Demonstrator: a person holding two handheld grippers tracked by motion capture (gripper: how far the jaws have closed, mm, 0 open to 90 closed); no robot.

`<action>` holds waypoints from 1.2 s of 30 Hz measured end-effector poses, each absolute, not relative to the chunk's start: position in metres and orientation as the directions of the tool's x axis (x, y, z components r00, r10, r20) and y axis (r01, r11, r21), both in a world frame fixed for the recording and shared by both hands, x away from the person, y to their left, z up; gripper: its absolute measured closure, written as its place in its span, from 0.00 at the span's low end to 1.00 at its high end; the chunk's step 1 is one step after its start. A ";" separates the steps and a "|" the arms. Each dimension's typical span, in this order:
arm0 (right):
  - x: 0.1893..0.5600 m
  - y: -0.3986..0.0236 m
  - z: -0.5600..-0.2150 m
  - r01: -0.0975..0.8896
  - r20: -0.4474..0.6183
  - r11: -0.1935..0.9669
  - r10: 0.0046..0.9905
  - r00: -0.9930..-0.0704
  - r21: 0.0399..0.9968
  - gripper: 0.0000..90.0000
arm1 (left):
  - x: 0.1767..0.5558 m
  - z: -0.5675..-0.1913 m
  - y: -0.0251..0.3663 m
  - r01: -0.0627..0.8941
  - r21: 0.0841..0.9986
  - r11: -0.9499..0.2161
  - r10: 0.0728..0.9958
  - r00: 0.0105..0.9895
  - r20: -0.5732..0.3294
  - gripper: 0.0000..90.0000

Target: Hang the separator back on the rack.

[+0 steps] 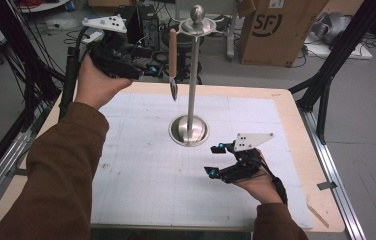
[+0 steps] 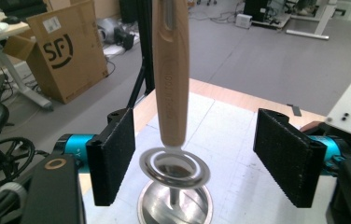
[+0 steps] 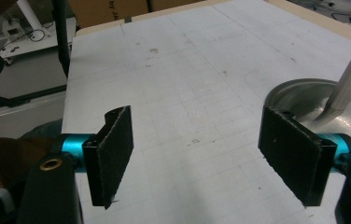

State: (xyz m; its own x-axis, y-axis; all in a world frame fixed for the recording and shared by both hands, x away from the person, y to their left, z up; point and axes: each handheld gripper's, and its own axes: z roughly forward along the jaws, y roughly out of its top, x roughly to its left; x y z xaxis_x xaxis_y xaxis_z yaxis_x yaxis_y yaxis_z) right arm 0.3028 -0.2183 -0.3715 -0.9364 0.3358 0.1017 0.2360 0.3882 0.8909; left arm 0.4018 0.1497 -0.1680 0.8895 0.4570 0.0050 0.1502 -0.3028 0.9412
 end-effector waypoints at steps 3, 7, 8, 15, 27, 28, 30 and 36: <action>0.303 -0.218 -0.372 0.236 0.101 0.388 0.337 -0.936 0.891 0.28 | 0.397 -0.169 0.157 0.145 0.944 -0.296 0.454 0.891 0.005 0.31; 0.303 -0.219 -0.372 0.234 0.099 0.387 0.338 -0.936 0.892 0.28 | 0.389 -0.171 0.163 0.141 0.947 -0.287 0.452 0.892 0.005 0.30; 0.303 -0.219 -0.371 0.236 0.100 0.385 0.341 -0.935 0.892 0.28 | 0.388 -0.172 0.164 0.139 0.949 -0.283 0.453 0.892 0.005 0.29; 0.304 -0.219 -0.371 0.236 0.101 0.384 0.340 -0.935 0.893 0.28 | 0.377 -0.185 0.172 0.133 0.949 -0.284 0.451 0.893 0.010 0.24; 0.304 -0.222 -0.370 0.235 0.100 0.377 0.346 -0.933 0.896 0.28 | 0.362 -0.218 0.190 0.153 0.947 -0.284 0.459 0.888 -0.006 0.19; 0.303 -0.222 -0.370 0.237 0.101 0.376 0.347 -0.932 0.896 0.28 | 0.361 -0.222 0.192 0.155 0.947 -0.281 0.459 0.889 -0.009 0.18; 0.303 -0.222 -0.370 0.239 0.103 0.375 0.348 -0.932 0.896 0.28 | 0.358 -0.229 0.197 0.161 0.947 -0.276 0.461 0.887 -0.016 0.18; 0.303 -0.224 -0.369 0.239 0.103 0.372 0.349 -0.931 0.897 0.28 | 0.348 -0.253 0.208 0.180 0.941 -0.287 0.466 0.884 -0.027 0.16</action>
